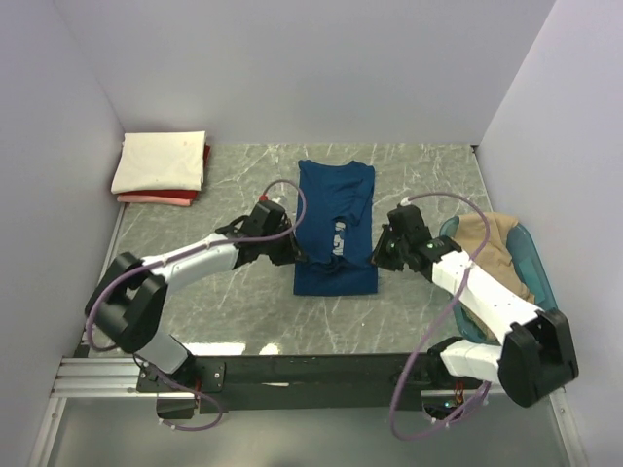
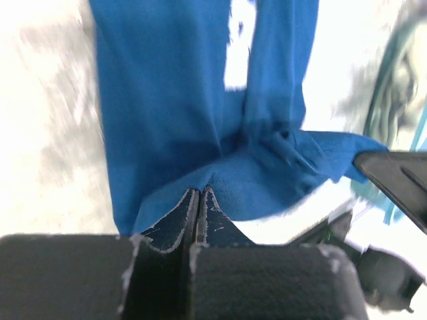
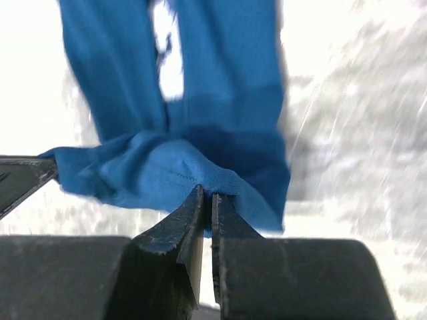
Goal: Fold and stack the t-shirts
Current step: Fold the tshirt
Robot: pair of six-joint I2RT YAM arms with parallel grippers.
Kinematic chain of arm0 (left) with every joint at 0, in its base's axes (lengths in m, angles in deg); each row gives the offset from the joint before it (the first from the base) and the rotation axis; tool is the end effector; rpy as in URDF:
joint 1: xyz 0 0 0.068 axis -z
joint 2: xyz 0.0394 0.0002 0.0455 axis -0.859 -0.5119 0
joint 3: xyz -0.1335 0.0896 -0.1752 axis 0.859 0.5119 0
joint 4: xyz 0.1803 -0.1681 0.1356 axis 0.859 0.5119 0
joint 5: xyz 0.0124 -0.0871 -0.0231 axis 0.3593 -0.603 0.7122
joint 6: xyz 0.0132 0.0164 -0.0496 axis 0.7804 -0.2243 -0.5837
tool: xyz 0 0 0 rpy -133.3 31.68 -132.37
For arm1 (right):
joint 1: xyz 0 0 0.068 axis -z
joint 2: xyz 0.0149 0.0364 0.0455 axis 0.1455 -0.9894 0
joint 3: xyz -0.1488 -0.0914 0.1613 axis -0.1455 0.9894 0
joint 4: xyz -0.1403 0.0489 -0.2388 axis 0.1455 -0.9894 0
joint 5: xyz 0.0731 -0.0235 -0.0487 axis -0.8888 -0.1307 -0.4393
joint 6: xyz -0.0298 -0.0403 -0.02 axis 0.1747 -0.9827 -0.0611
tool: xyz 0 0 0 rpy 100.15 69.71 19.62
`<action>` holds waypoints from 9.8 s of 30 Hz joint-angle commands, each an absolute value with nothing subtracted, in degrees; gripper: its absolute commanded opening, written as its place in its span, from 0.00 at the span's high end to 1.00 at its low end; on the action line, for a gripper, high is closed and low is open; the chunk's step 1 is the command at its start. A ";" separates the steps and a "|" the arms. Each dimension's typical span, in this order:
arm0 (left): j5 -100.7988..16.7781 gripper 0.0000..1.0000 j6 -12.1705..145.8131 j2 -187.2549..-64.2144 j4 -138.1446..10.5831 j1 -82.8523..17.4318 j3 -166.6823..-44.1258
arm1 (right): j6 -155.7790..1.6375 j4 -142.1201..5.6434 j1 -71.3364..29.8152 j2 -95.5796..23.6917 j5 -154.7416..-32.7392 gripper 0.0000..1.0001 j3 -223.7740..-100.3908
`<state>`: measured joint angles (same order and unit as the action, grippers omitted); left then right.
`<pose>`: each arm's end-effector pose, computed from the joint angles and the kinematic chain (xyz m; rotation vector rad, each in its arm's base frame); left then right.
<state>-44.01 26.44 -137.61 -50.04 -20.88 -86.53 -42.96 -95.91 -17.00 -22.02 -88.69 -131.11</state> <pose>0.2625 -0.2156 0.1640 -0.2115 2.5619 -0.9055 0.2431 0.1170 0.1920 0.3233 2.5180 0.5430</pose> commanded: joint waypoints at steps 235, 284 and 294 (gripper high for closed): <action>-46.84 0.51 30.06 -141.03 -63.52 -26.78 -75.16 | -43.55 -73.27 -4.12 -29.83 -101.57 0.62 -114.22; -30.06 0.99 6.33 -94.11 -50.88 -0.06 -50.02 | -39.06 -108.68 -6.40 35.37 -111.85 1.00 -95.85; -24.26 1.00 10.81 -94.44 -42.34 -1.02 -60.29 | -42.75 -103.95 -6.49 21.60 -107.90 1.00 -109.20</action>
<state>-28.89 8.47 -93.55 -46.72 0.03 -54.69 -40.01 -106.30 -6.62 25.17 -113.06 -102.13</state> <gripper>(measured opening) 0.014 0.010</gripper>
